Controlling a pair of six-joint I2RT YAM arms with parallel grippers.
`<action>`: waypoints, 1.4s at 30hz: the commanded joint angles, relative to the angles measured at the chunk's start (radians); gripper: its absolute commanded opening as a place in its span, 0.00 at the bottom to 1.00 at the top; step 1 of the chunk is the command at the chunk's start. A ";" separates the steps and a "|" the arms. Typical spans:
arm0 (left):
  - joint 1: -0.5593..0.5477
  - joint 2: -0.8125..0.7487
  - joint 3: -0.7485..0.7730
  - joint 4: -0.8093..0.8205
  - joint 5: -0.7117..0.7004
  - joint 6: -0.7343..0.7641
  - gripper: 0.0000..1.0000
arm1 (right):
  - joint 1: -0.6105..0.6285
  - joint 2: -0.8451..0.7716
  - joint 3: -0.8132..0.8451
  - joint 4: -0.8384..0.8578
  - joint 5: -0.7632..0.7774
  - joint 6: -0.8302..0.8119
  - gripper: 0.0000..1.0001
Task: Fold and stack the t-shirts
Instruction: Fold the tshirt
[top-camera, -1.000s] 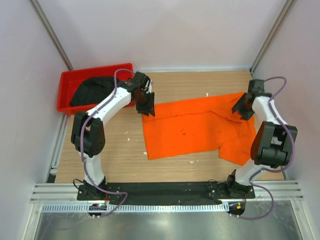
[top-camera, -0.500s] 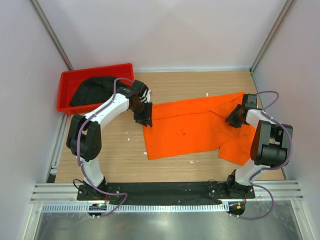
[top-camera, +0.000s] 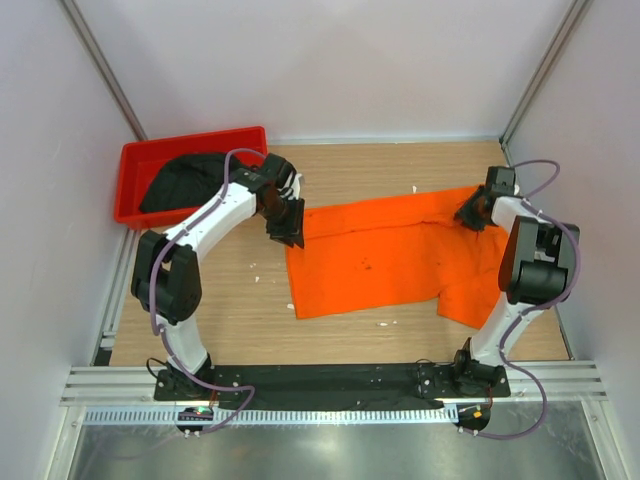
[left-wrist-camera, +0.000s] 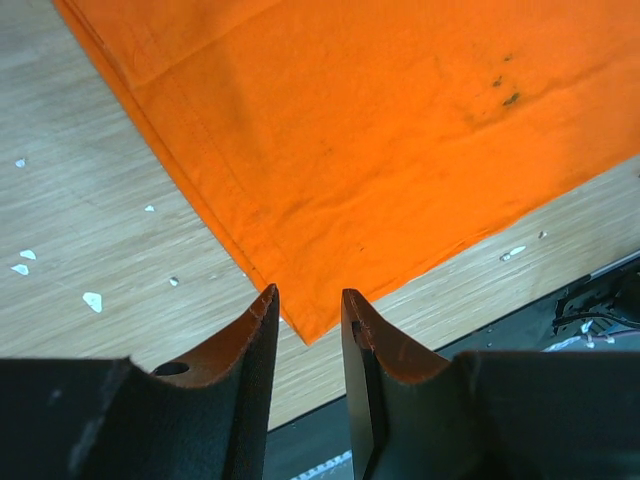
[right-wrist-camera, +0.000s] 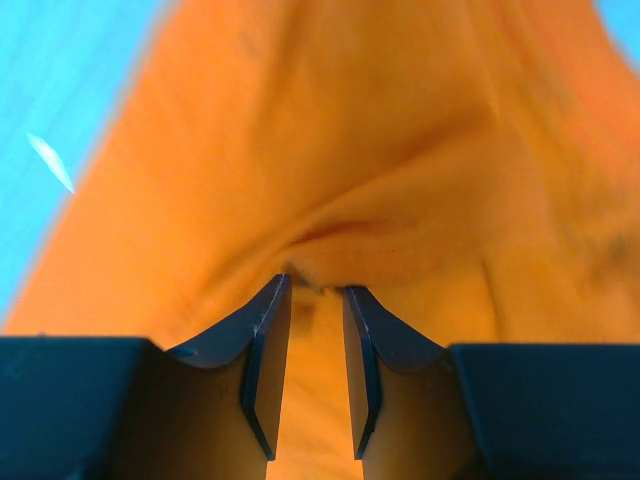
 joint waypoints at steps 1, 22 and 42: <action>-0.005 -0.038 0.063 -0.027 -0.006 0.025 0.33 | 0.001 0.065 0.153 0.068 0.017 0.035 0.34; -0.003 -0.041 0.016 0.003 0.051 0.018 0.32 | 0.002 -0.032 0.060 0.071 -0.219 -0.042 0.58; -0.005 -0.070 0.001 -0.010 0.035 0.022 0.32 | 0.007 0.111 0.147 0.127 -0.274 -0.057 0.57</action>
